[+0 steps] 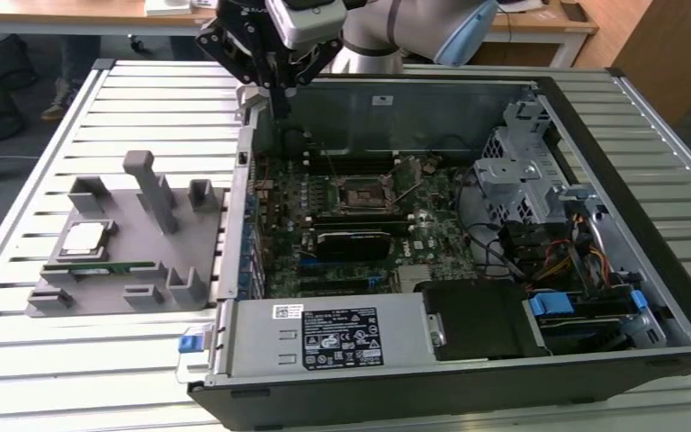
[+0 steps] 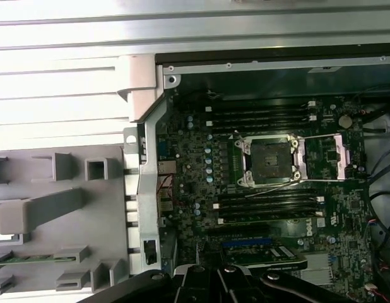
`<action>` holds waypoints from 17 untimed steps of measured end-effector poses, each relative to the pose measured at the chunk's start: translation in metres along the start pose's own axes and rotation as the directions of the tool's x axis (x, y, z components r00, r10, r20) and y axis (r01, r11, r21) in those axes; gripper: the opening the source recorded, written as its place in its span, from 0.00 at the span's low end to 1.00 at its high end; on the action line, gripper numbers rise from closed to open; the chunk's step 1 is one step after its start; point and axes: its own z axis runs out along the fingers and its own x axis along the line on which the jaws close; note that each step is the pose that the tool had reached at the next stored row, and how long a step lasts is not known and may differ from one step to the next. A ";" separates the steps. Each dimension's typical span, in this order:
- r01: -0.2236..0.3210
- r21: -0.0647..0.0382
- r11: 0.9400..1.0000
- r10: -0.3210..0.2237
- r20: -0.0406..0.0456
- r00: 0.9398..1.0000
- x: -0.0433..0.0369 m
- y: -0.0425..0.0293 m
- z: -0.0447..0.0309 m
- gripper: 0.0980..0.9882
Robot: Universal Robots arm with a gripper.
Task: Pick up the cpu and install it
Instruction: 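Reach for the cpu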
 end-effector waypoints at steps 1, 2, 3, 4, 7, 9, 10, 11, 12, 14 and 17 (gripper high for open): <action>0.000 0.000 1.000 0.000 0.000 1.000 0.0003 0.0000 0.0000 0.01; 0.000 0.000 1.000 0.000 0.000 1.000 0.0006 0.0000 0.0000 0.01; 0.000 0.000 1.000 0.000 0.000 1.000 0.0008 -0.0001 0.0000 0.01; 0.000 0.000 1.000 0.000 0.000 1.000 0.0011 -0.0001 0.0000 0.01; 0.000 0.000 1.000 0.000 0.000 1.000 0.0021 -0.0002 0.0000 0.01; 0.000 0.000 1.000 0.000 0.000 1.000 0.0028 -0.0002 0.0001 0.01; 0.000 0.000 1.000 0.000 0.000 1.000 0.0032 -0.0003 0.0001 0.01; 0.000 0.000 1.000 0.000 0.000 1.000 0.0036 -0.0003 0.0001 0.01; 0.000 0.000 1.000 0.000 0.000 1.000 0.0040 -0.0003 0.0001 0.01; 0.000 0.000 1.000 0.000 0.000 1.000 0.0048 -0.0004 0.0002 0.01; 0.000 0.000 1.000 0.000 0.000 1.000 0.0063 -0.0005 0.0002 0.01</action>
